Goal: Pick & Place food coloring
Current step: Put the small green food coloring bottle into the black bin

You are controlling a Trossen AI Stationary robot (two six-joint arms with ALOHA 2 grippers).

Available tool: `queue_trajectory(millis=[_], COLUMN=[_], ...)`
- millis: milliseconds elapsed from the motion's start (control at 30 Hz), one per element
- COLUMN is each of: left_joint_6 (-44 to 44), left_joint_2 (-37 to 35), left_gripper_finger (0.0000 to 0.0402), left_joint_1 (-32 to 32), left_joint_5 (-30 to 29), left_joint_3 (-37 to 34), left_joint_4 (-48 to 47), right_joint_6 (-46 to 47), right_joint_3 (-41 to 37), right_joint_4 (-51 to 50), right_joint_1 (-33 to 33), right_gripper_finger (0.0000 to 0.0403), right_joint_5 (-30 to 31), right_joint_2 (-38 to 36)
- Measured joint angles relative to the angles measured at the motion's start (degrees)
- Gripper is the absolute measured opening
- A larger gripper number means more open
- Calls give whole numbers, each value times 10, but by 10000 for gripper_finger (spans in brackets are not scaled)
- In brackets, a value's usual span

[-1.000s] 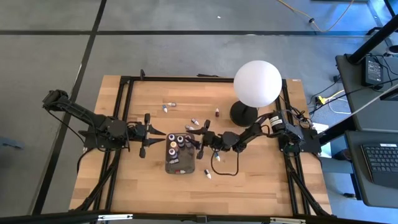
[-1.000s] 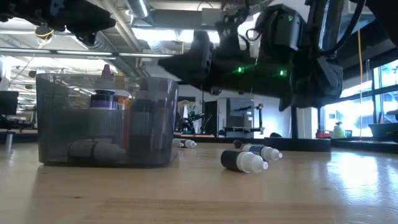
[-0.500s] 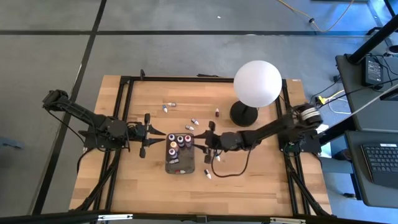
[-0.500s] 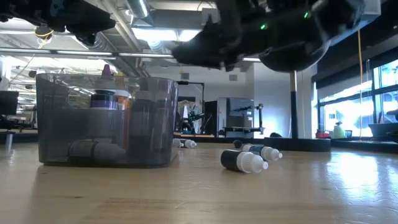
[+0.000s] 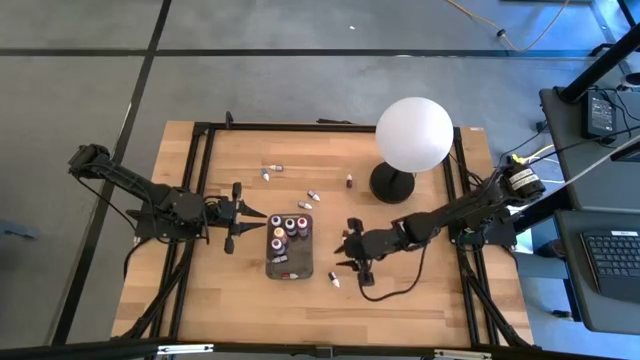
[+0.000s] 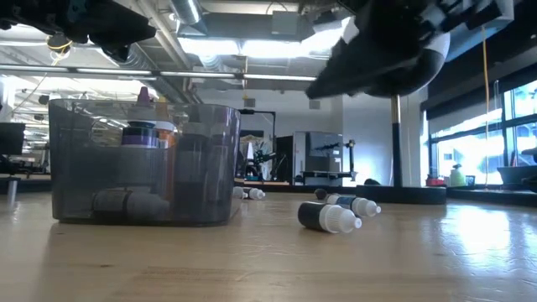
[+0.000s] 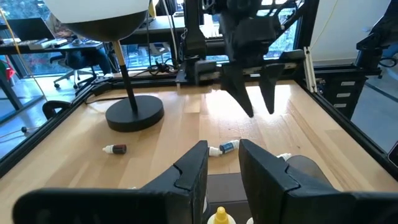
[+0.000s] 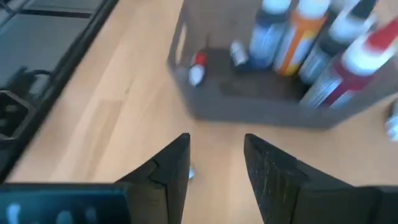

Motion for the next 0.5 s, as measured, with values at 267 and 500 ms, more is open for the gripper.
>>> queue_trajectory(millis=[267,500], left_joint_6=[0,0], left_joint_2=[0,0], left_gripper_finger=[89,88], left_joint_1=[0,0], left_joint_5=[-6,-9], left_joint_3=[0,0], left_joint_4=[-2,-2], right_joint_6=[35,168], right_joint_3=[0,0], right_joint_4=[13,9], right_joint_1=[28,28], right_gripper_finger=[154,154], right_joint_5=[-59,-58], right_joint_2=[45,77])
